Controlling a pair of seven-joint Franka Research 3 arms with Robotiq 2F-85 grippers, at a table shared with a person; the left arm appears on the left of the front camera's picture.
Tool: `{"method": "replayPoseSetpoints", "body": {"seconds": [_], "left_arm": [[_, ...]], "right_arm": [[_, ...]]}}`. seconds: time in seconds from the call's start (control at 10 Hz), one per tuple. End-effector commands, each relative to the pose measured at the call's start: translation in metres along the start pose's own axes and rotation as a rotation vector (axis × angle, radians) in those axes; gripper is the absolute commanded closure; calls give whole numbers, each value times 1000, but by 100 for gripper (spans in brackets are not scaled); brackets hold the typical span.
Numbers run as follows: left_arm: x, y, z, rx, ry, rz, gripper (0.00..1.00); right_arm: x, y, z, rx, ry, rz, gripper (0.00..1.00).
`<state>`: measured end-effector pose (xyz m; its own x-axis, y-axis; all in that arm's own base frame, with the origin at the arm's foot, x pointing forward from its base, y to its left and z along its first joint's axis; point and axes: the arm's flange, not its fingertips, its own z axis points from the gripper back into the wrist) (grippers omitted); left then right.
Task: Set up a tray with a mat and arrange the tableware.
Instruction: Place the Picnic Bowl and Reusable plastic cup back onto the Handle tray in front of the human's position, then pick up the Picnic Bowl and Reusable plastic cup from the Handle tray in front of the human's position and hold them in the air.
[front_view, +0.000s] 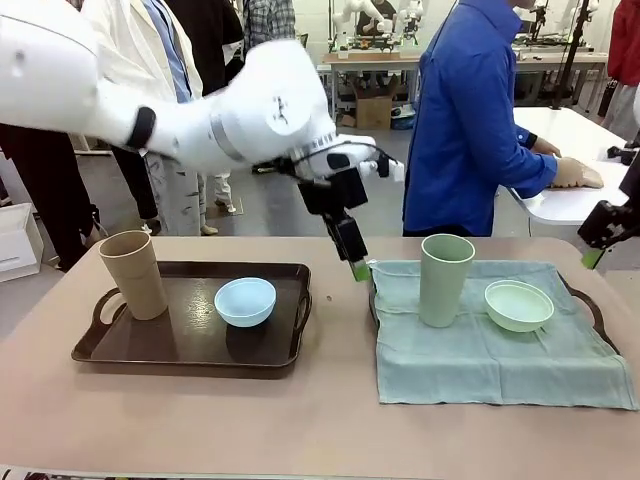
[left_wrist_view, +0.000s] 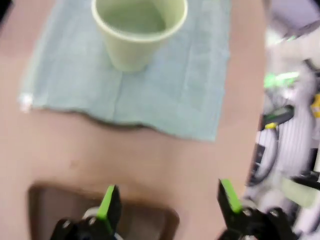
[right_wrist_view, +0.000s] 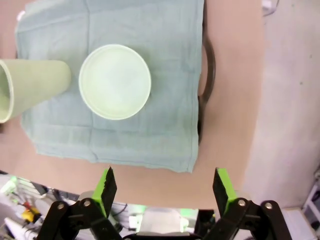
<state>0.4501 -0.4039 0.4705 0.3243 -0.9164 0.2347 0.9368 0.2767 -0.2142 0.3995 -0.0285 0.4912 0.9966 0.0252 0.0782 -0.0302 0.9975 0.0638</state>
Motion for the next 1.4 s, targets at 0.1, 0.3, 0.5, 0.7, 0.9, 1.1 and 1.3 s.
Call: {"method": "replayPoseSetpoints", "body": {"seconds": [0.1, 0.3, 0.5, 0.7, 0.9, 1.1, 1.3], "left_arm": [[24, -33, 47, 248, 158, 291, 0], [37, -45, 72, 427, 203, 470, 0], [19, -44, 75, 371, 116, 364, 0], [19, -44, 75, 371, 116, 364, 0], [19, -44, 75, 371, 116, 364, 0], [19, -44, 75, 371, 116, 364, 0], [19, -44, 75, 371, 116, 364, 0]], "right_arm": [[-27, 23, 41, -126, -70, -22, 0], [-40, 35, 67, -144, -109, -62, 0], [-35, 29, 65, -107, -109, -21, 0], [-35, 29, 65, -107, -109, -21, 0], [-35, 29, 65, -107, -109, -21, 0], [-35, 29, 65, -107, -109, -21, 0], [-35, 29, 65, -107, -109, -21, 0]]}}
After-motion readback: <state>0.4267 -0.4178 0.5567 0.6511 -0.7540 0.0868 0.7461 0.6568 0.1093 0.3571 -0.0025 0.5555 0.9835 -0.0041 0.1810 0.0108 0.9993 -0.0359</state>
